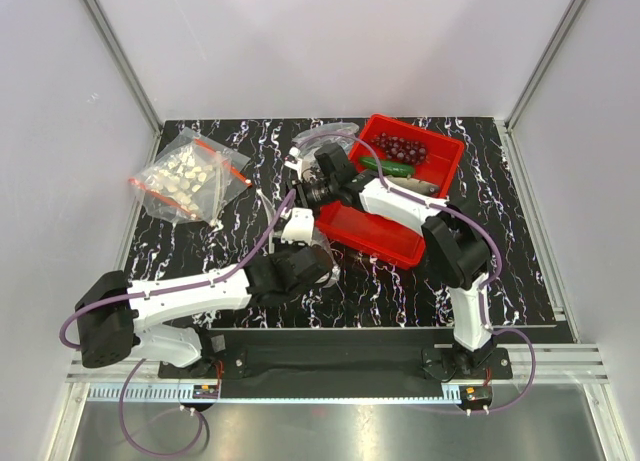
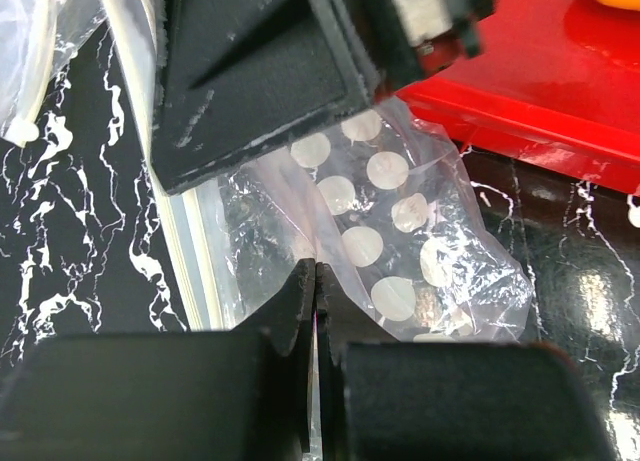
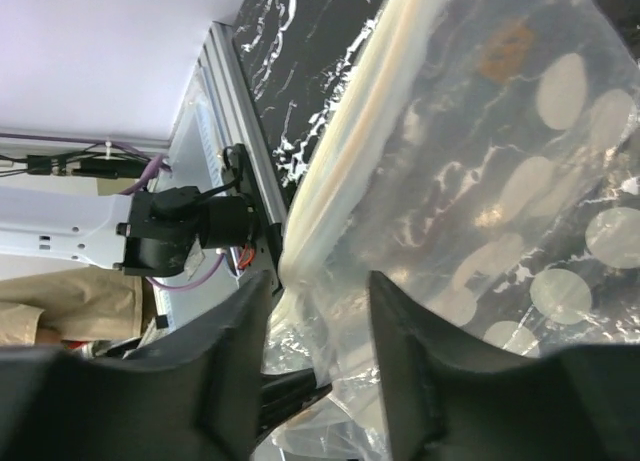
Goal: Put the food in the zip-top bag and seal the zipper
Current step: Open the zipper of the food storage bag at the center of the board.
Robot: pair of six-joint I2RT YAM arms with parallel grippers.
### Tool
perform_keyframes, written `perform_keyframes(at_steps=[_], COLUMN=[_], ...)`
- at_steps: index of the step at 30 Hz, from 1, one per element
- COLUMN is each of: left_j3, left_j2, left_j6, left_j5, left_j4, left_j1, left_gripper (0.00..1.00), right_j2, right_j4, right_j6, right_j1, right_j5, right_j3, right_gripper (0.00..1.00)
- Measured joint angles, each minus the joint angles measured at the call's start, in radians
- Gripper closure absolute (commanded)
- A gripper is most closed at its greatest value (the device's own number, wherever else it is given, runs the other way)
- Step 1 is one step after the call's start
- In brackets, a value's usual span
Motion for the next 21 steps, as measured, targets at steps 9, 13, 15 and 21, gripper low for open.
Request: perform_keyframes(at_steps=[9,13,15,21], left_j3=[0.000,-0.002,-0.002,0.012], left_j2=[-0.006,-0.080,-0.145,-0.356], left_j6=[0.014,0.016,0.017,-0.003], left_j5=[0.006,0.044,0.063,0.100], left_j4=[0.006,-0.004,-0.008,-0.077], left_j1=[-0.008,-0.010,-0.010,0.002], left_gripper=[0.73,0.51,0.44,0.33], right_j2=[0.008,0.008,0.008,0.008], right_j4=[-0.019,-0.019,-0.019,-0.015], right_j6=[-0.014,-0.019,-0.022,-0.031], right_j1=[0.000,0.000,0.001,0.001], right_j5=[0.019,0.045,0.056,0.070], right_j3=[0.007,0.007,0.007,0.000], right_gripper=[1.00,1.00,1.00,1.00])
